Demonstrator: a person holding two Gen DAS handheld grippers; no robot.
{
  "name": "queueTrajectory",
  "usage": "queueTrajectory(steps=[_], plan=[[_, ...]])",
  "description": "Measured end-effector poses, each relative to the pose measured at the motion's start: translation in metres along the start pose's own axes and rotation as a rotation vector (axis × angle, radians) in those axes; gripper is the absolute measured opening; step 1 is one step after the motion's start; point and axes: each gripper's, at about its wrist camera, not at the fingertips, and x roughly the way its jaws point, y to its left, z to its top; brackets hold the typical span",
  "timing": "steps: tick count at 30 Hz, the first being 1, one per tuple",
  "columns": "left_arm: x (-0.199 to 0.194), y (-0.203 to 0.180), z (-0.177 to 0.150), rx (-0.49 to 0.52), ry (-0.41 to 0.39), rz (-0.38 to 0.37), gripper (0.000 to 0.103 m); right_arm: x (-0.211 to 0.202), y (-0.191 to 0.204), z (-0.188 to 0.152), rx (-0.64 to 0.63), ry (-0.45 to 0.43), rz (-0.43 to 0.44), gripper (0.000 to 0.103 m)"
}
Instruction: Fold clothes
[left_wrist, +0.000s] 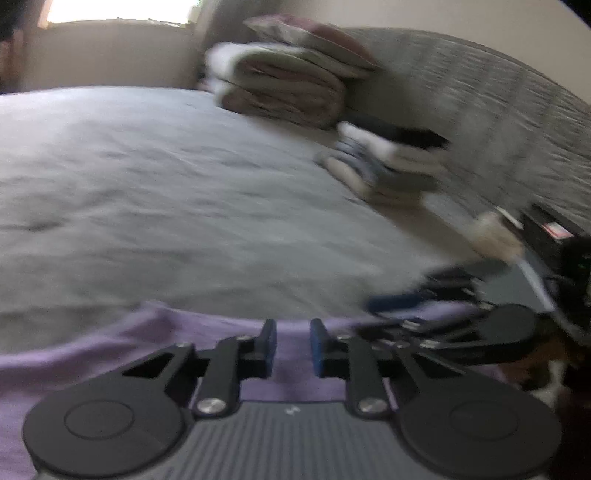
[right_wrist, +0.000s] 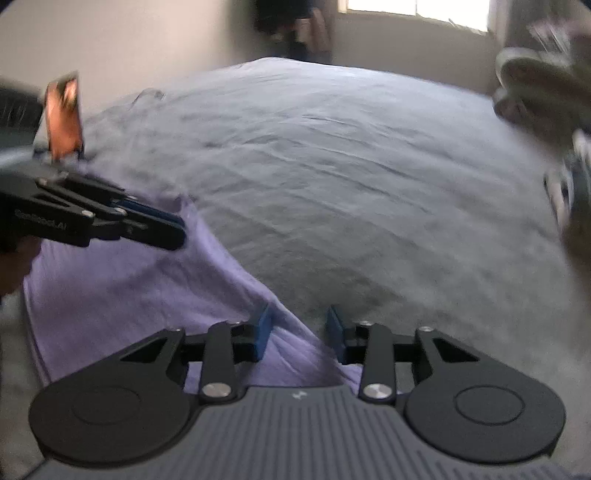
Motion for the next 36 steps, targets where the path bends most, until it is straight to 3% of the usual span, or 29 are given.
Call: queueTrajectory(steps=[1,3,8,13,19,22,25,30,34,36], plan=[[0.005,-0.003,-0.002,0.011,0.019,-0.03,0.017,0.001,0.003,0.0,-0.023,-0.001,0.005,0.01],[0.015,-0.007,-0.008,0.033,0.053,-0.058,0.017,0.002,0.004,0.0,-0.028,-0.009,0.011,0.004],[0.023,-0.009,-0.017,0.056,0.05,-0.056,0.017,-0.009,0.004,0.001,-0.057,-0.083,0.02,0.004],[0.021,-0.014,-0.02,0.103,0.038,-0.042,0.017,-0.026,0.008,0.002,-0.103,-0.145,0.101,0.004],[0.021,-0.016,-0.019,0.114,0.031,-0.039,0.018,-0.019,0.019,-0.004,-0.174,-0.031,0.179,0.004],[0.02,-0.016,-0.02,0.119,0.03,-0.043,0.021,-0.014,0.024,-0.007,-0.202,0.003,0.174,0.007],[0.019,-0.018,-0.02,0.123,0.035,-0.062,0.035,-0.015,0.019,-0.004,-0.157,0.031,0.211,0.015],[0.018,-0.034,-0.026,0.222,0.036,-0.066,0.058,-0.021,-0.002,0.005,-0.016,0.005,0.253,0.015],[0.017,-0.038,-0.027,0.252,0.035,-0.061,0.061,-0.02,-0.025,0.013,0.135,-0.053,0.241,0.015],[0.017,-0.036,-0.026,0.241,0.034,-0.068,0.061,-0.015,-0.029,0.014,0.148,-0.053,0.207,0.015]])
